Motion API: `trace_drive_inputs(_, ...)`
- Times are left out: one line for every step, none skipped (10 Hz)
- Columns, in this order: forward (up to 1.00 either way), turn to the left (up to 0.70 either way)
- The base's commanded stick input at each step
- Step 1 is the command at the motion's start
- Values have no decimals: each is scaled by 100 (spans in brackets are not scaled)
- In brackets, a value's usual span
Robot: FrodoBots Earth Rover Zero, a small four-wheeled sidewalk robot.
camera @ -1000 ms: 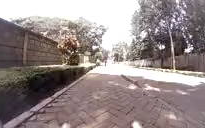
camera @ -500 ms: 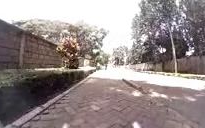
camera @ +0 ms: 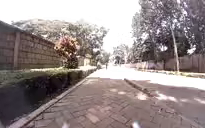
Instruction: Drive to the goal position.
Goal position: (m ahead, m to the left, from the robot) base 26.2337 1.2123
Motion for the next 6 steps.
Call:
trace_drive_inputs(70,-21)
trace_drive_inputs(70,-8)
trace_drive_inputs(70,-5)
trace_drive_inputs(70,-20)
trace_drive_inputs(70,-33)
trace_drive_inputs(70,-34)
